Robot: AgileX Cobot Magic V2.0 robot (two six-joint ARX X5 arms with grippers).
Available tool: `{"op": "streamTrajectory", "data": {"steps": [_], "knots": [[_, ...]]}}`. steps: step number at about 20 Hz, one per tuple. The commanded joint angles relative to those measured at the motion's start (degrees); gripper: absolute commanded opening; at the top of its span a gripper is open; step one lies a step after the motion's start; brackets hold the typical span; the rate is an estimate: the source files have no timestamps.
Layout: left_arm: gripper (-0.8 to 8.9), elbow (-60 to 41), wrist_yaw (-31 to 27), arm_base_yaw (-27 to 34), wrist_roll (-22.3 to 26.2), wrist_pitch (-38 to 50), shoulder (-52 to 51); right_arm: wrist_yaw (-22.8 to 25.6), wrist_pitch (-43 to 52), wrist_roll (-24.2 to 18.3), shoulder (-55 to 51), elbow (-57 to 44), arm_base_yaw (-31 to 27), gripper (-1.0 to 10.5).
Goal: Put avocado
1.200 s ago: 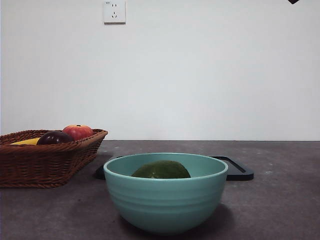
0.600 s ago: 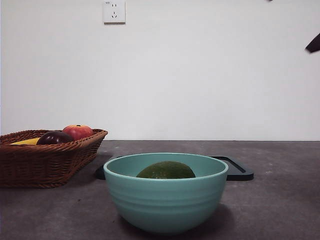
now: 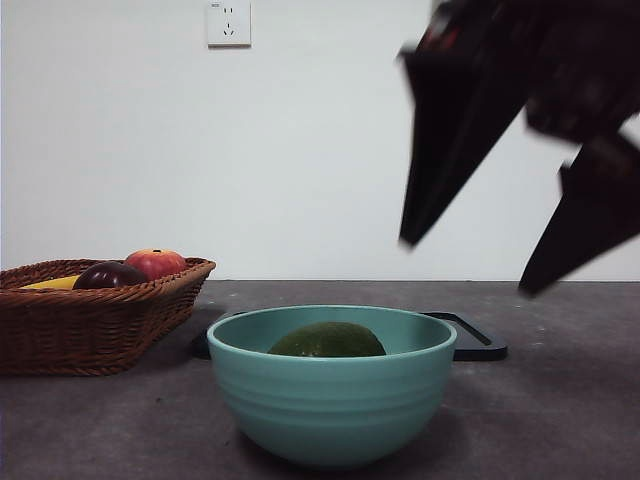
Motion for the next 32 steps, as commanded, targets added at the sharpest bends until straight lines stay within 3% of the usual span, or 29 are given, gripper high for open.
{"op": "streamTrajectory", "data": {"steps": [1, 5, 9, 11, 15, 19, 23, 32], "knots": [[5.00, 0.3, -0.4, -0.7, 0.5, 0.6, 0.1, 0.2, 2.4, 2.0, 5.4, 1.0, 0.9, 4.8], [5.00, 0.3, -0.4, -0.7, 0.5, 0.3, 0.1, -0.1, 4.3, 2.0, 12.1, 1.4, 0.9, 4.5], [5.00, 0.3, -0.4, -0.7, 0.5, -1.8, 0.1, -0.2, 5.9, 2.1, 15.0, 1.7, 1.2, 2.9], [5.00, 0.3, -0.4, -0.7, 0.5, -4.3, 0.1, -0.6, 6.7, 2.2, 15.0, 1.7, 1.6, 1.4], [5.00, 0.3, -0.4, -0.7, 0.4, -6.4, 0.1, -0.5, 8.4, 4.0, 15.0, 1.7, 2.3, 0.1], [5.00, 0.3, -0.4, -0.7, 0.0, -6.4, 0.1, 0.9, 7.4, 6.7, 15.0, 4.6, 2.3, 0.1], [5.00, 0.3, -0.4, -0.7, 0.0, -6.1, 0.1, 6.3, -0.5, 6.7, 16.3, 14.9, 1.1, 0.1], [5.00, 0.3, -0.4, -0.7, 0.1, -6.1, 0.1, 6.0, -10.2, 2.2, 34.7, 44.9, -8.2, 0.1]]}}
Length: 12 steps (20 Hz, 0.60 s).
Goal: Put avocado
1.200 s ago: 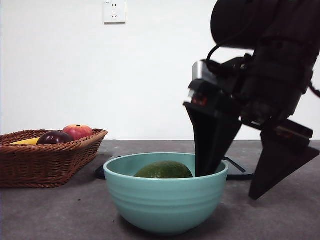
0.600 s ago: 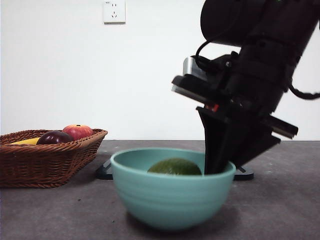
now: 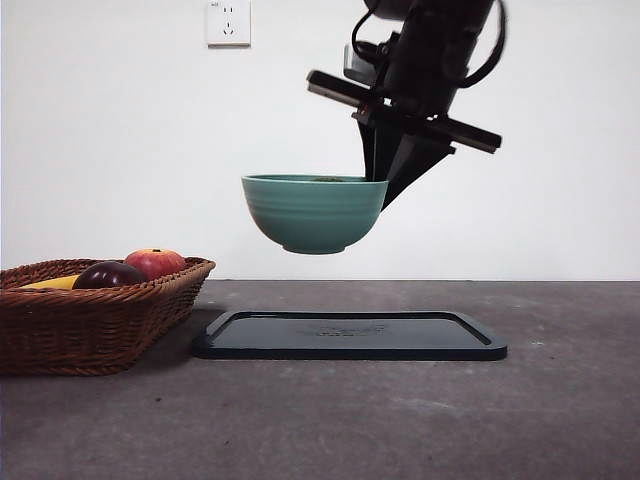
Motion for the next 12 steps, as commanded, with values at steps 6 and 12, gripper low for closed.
{"op": "streamTrajectory", "data": {"steps": [6, 12], "knots": [[5.00, 0.3, -0.4, -0.7, 0.1, 0.6, 0.1, -0.2, 0.7, -3.0, 17.9, 11.5, -5.0, 0.1], [5.00, 0.3, -0.4, -0.7, 0.1, 0.6, 0.1, -0.1, 1.0, -4.9, 21.3, 11.5, -5.2, 0.6]]}}
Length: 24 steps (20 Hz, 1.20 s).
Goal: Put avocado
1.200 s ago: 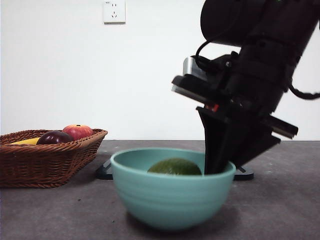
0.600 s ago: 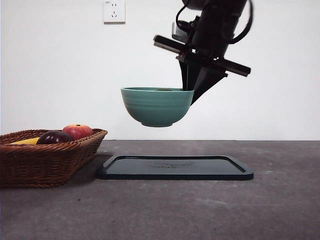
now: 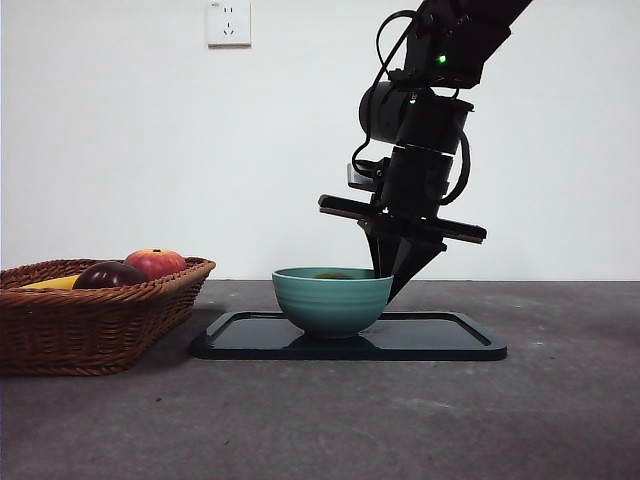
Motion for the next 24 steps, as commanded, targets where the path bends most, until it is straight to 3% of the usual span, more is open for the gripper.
{"op": "streamTrajectory", "data": {"steps": [1, 3, 7, 9, 10, 13, 16, 24], "knots": [[5.00, 0.3, -0.4, -0.6, 0.1, 0.5, 0.1, 0.2, 0.3, -1.1, 2.1, 1.3, 0.5, 1.5], [5.00, 0.3, -0.4, -0.6, 0.1, 0.5, 0.1, 0.4, -0.3, -1.2, 1.5, 1.3, 0.0, 3.2], [5.00, 0.3, -0.4, -0.6, 0.1, 1.6, 0.1, 2.3, -1.8, -2.3, -5.1, 2.4, -0.9, 4.0], [5.00, 0.3, -0.4, -0.6, 0.1, 3.7, 0.1, 3.8, -6.9, -4.3, -10.4, 2.4, -0.7, 5.7], [5.00, 0.3, -0.4, -0.6, 0.1, 4.7, 0.1, 5.1, -10.3, -4.9, -13.3, 2.4, -0.4, 6.0], [5.00, 0.3, -0.4, -0.6, 0.1, 5.5, 0.1, 10.0, -18.6, -5.7, -21.6, 0.6, 0.3, 6.0], [5.00, 0.3, -0.4, -0.6, 0.1, 6.1, 0.1, 12.8, -20.1, -5.8, -31.6, -6.3, 1.0, 6.0], [5.00, 0.3, -0.4, -0.6, 0.1, 6.1, 0.1, 12.3, -19.3, -5.8, -63.1, -33.9, 2.1, 6.0]]}}
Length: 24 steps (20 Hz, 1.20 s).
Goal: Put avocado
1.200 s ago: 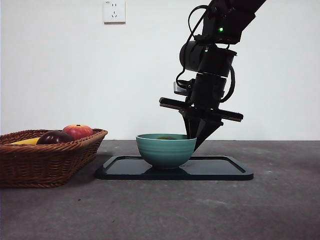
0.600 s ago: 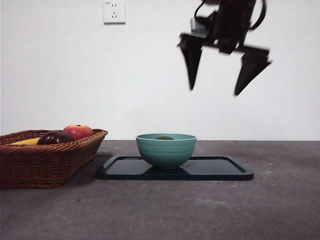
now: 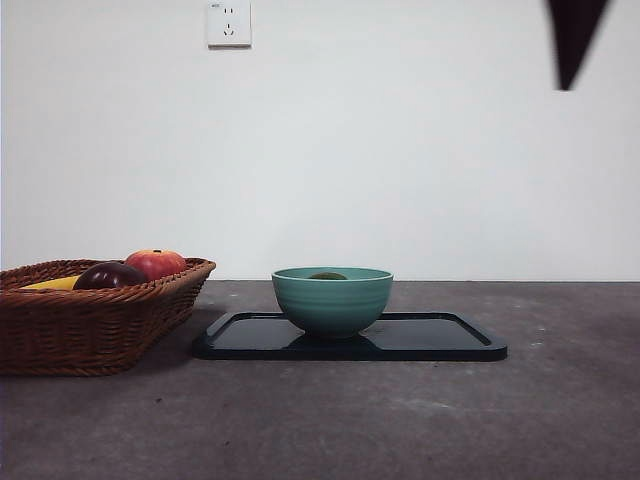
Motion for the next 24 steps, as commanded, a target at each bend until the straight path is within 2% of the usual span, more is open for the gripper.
{"op": "streamTrajectory", "data": {"steps": [1, 5, 9, 13, 18, 19, 20, 21, 22, 23, 24], "knots": [[5.00, 0.3, -0.4, -0.6, 0.1, 0.7, 0.1, -0.6, 1.3, -0.1, -8.3, -6.1, 1.0, 6.0], [5.00, 0.3, -0.4, -0.6, 1.0, 0.7, 0.1, -5.2, 3.8, 1.5, -21.7, -14.1, 2.2, 6.0], [5.00, 0.3, -0.4, -0.6, 1.8, 0.7, 0.1, -9.2, 3.8, 1.4, -31.8, -16.5, 2.3, 6.0], [4.99, 0.3, -0.4, -0.6, 1.8, 0.7, 0.1, -9.4, 3.8, 1.3, -36.9, -16.5, 2.3, 6.0], [4.88, 0.3, -0.4, -0.6, 1.7, 0.7, 0.1, -9.2, 3.9, 1.3, -37.7, -16.5, 2.3, 6.0], [4.11, 0.3, -0.4, -0.6, 1.7, 0.7, 0.1, -9.2, 3.8, 1.5, -37.7, -16.5, 2.3, 5.7], [2.81, 0.3, -0.4, -0.6, 1.8, 0.7, 0.1, -9.3, 3.8, 1.4, -37.7, -16.5, 2.3, 4.8], [0.72, 0.3, -0.4, -0.6, 1.8, 0.7, 0.1, -9.3, 3.8, 1.4, -37.7, -16.5, 2.3, 2.4], [0.16, 0.3, -0.4, -0.6, 1.7, 0.7, 0.1, -9.3, 3.8, 1.4, -37.7, -16.5, 2.3, 0.6], [0.17, 0.3, -0.4, -0.6, 1.7, 0.7, 0.1, -9.4, 3.8, 1.4, -37.7, -16.5, 2.3, 0.1], [0.17, 0.3, -0.4, -0.6, 1.7, 0.7, 0.1, -9.7, 3.8, 1.4, -37.7, -16.5, 2.3, 0.1]]}}
